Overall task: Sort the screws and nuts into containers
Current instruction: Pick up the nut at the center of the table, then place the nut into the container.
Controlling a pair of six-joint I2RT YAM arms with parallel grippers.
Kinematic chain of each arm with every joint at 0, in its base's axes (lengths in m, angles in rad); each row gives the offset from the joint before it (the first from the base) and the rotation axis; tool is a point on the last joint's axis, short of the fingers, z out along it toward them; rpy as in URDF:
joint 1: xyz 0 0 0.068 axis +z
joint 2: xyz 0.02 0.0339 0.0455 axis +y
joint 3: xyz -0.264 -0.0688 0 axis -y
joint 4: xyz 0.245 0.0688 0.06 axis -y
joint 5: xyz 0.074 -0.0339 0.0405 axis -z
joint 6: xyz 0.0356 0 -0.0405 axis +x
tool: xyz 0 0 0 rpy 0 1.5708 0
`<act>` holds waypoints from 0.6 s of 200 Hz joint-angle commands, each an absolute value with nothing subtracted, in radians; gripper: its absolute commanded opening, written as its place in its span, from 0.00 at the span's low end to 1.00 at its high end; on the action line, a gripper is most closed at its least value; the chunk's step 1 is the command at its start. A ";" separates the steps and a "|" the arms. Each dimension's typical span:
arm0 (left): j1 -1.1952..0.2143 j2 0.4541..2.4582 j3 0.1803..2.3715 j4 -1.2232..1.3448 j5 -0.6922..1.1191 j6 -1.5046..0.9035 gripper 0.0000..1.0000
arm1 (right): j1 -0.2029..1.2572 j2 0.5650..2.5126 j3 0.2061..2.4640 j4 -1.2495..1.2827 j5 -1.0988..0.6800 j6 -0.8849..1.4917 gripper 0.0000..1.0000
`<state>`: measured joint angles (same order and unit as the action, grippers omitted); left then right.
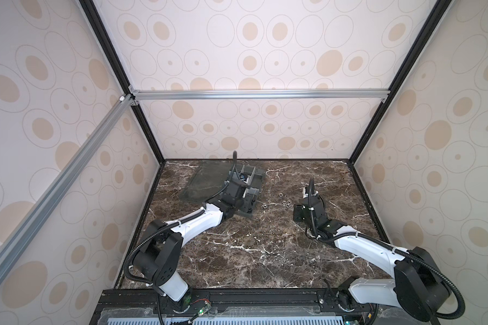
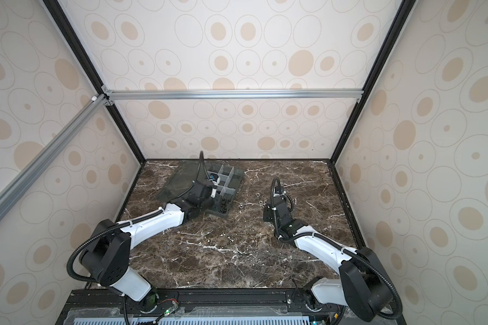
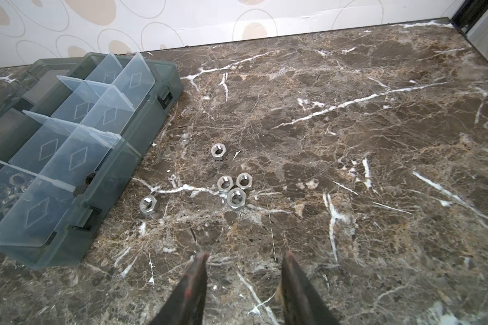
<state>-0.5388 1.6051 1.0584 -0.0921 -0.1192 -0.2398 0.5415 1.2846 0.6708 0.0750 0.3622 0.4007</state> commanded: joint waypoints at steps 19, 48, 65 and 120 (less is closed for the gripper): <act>-0.389 1.643 1.073 -0.168 -0.120 -0.185 0.00 | 0.535 1.324 0.723 0.065 0.330 0.366 0.45; -0.367 1.685 1.059 -0.114 -0.125 -0.158 0.00 | 0.534 1.329 0.731 0.074 0.311 0.362 0.45; -0.365 1.718 1.062 -0.094 -0.133 -0.142 0.00 | 0.533 1.338 0.741 0.071 0.301 0.361 0.45; -0.359 1.760 1.046 0.006 -0.161 -0.123 0.29 | 0.525 1.586 0.976 -0.068 -0.024 0.231 0.48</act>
<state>-0.3645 1.7435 1.0344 -0.0647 -0.1413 -0.1574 0.5312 1.4540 0.8440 0.0383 0.1677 0.3199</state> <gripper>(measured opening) 0.166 0.475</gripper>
